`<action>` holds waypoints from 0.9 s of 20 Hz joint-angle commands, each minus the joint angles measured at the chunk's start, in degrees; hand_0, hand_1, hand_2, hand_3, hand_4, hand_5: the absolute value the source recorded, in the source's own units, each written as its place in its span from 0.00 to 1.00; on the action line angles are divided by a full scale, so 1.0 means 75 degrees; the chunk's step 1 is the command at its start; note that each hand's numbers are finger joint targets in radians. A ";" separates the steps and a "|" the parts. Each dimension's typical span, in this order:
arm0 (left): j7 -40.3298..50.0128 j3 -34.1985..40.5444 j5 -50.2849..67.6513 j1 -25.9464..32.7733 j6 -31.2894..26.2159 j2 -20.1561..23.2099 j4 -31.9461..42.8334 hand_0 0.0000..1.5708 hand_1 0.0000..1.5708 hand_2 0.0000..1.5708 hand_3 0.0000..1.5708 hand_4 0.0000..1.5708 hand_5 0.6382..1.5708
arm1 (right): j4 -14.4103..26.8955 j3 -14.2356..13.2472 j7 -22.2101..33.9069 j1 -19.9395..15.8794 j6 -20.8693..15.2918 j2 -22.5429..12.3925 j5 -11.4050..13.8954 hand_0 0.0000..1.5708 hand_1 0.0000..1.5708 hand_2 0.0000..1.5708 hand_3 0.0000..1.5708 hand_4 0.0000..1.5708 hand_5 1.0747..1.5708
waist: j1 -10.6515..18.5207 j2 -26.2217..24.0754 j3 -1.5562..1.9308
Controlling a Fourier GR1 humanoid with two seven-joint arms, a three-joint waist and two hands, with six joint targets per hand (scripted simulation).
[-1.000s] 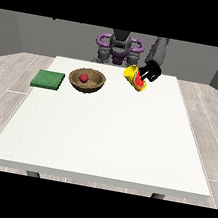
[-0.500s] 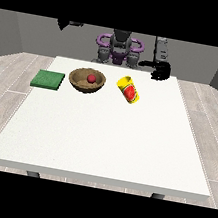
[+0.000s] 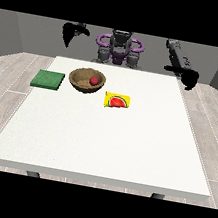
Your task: Pick the cup and pour the ball into the bowl, then pick the bowl and place it on the pad
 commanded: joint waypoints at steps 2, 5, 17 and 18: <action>0.1019 0.0056 0.0162 -0.0599 -0.0609 0.1144 -0.0213 0.00 0.00 0.00 0.00 0.00 0.94 | 0.1427 -0.0303 -0.0677 -0.0100 0.0157 0.0077 -0.0076 0.00 0.00 0.00 0.00 0.30 1.00 | 0.0265 -0.0004 0.0031; 0.1545 -0.0045 0.0110 -0.1224 -0.0535 0.1498 -0.0398 0.00 0.00 0.00 0.00 0.00 0.94 | 0.2353 -0.0244 -0.1270 -0.0383 0.0219 0.0318 -0.0036 0.00 0.00 0.00 0.00 0.25 0.99 | 0.0265 0.0275 0.0036; 0.2831 0.0152 0.0458 -0.2069 -0.0716 0.2643 -0.0976 0.00 0.00 0.00 0.00 0.00 0.98 | 0.6011 -0.0935 -0.3718 -0.0942 0.1433 0.0063 -0.0313 0.00 0.00 0.00 0.00 0.18 1.00 | 0.0156 0.0599 0.0036; 0.2770 0.0224 0.0409 -0.1953 -0.0740 0.2800 -0.0744 0.00 0.00 0.00 0.00 0.00 0.97 | 0.5955 -0.0802 -0.3237 -0.1071 0.1216 0.0047 -0.0206 0.00 0.00 0.00 0.00 0.18 1.00 | 0.0066 0.0358 0.0027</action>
